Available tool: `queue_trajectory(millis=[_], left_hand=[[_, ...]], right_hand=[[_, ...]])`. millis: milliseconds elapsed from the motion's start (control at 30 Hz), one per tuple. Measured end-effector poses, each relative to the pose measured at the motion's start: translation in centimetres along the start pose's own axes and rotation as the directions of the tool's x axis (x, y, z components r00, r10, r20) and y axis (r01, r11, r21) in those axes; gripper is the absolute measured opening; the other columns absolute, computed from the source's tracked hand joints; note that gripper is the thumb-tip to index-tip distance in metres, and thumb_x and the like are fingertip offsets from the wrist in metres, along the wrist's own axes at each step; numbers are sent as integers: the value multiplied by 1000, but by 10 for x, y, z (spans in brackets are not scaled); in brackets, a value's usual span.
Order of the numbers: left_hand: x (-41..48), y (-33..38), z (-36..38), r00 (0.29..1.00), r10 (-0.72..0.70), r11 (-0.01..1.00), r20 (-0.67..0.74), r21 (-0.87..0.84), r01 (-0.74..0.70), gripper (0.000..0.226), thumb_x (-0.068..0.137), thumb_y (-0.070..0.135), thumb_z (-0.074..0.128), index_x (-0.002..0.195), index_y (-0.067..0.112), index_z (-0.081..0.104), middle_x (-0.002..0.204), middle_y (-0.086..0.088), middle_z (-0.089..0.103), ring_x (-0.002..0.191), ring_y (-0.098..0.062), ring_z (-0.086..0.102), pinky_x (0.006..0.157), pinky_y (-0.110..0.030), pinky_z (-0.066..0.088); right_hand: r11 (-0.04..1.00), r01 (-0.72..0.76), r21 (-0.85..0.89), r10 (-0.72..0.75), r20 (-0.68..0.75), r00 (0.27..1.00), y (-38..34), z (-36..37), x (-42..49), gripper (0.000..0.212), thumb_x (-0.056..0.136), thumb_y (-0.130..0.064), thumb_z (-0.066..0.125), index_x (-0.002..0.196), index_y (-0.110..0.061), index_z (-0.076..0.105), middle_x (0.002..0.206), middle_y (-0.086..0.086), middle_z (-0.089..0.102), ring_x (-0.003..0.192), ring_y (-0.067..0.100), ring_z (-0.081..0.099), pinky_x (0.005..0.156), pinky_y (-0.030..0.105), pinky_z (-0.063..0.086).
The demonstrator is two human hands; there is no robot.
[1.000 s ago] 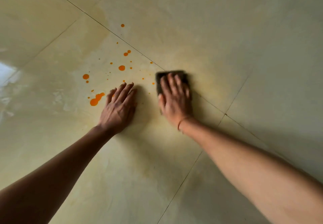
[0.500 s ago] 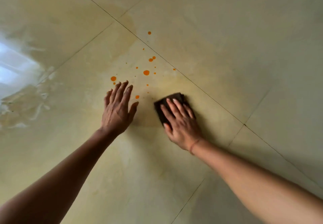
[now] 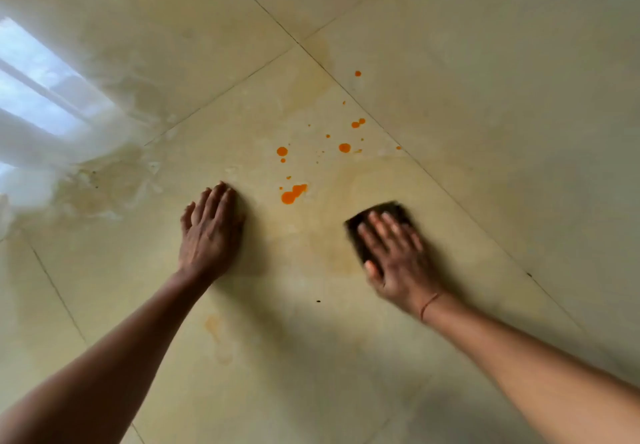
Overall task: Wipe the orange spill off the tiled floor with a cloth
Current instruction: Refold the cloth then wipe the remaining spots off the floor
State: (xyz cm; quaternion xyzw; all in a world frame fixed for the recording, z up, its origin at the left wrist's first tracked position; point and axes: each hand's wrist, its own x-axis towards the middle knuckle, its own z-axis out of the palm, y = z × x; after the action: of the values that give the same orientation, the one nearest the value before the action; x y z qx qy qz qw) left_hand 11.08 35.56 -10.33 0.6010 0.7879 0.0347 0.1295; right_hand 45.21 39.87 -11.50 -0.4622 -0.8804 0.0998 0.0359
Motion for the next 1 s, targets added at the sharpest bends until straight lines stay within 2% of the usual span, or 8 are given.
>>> queue_trajectory(millis=[133,267,367,533,667,767,933,1000], left_hand=[[1,-4,9,999,-26,999,-19,-20,25,60,98,45,25,151,18,25,160,-4,19,147,-25,13,117,-44,12],[-1,-8,10,1000,-1,1000,-11,-24,1,58,99,43,23,150,17,26,160,-6,20,147,-26,14,116,-43,13],[-1,-7,5,1000,-5,999,8,-41,6,58,99,43,23,151,17,25,160,-5,19,148,-25,12,116,-41,10],[0,-10,7,1000,11,999,-17,-39,-12,56,98,39,25,149,15,30,158,-7,24,147,-27,17,114,-42,13],[1,-12,7,1000,17,998,1,-55,-17,56,98,37,24,149,15,31,158,-7,24,147,-27,16,115,-41,12],[1,-9,3,1000,3,998,24,-66,-2,56,99,37,23,150,15,26,160,-7,19,148,-26,11,116,-41,9],[-2,-8,2,1000,2,997,14,-77,-1,56,98,36,24,150,15,25,159,-7,20,147,-27,12,116,-41,8],[-1,-9,6,1000,10,998,-10,-60,-11,57,98,37,23,149,14,27,159,-8,22,147,-27,14,116,-42,9]], right_hand=[[926,-374,44,376,-71,924,-41,4,117,65,88,-44,31,145,-15,42,153,14,36,142,32,31,111,48,21],[999,46,17,-47,37,998,-124,25,63,66,87,-42,42,149,-20,37,156,10,33,145,27,27,115,47,23],[989,146,-5,-145,102,984,-71,6,-4,71,84,-43,43,151,-24,31,158,7,27,145,24,25,110,47,28],[943,-332,-25,331,-45,942,-49,4,117,67,87,-44,34,147,-16,39,154,13,35,142,32,31,111,51,28],[998,53,-34,-53,10,999,-132,28,81,67,85,-41,44,148,-18,39,155,10,34,143,28,30,113,47,26],[988,150,-38,-145,116,983,-93,9,-1,73,83,-43,46,151,-22,30,158,7,25,145,24,24,109,48,28],[942,-332,-56,331,-27,943,-41,-1,100,67,88,-44,34,147,-13,38,154,16,34,141,34,33,110,52,32],[951,-309,-2,307,-111,945,-82,13,133,66,87,-43,36,145,-12,42,152,16,37,140,34,35,110,51,29]])
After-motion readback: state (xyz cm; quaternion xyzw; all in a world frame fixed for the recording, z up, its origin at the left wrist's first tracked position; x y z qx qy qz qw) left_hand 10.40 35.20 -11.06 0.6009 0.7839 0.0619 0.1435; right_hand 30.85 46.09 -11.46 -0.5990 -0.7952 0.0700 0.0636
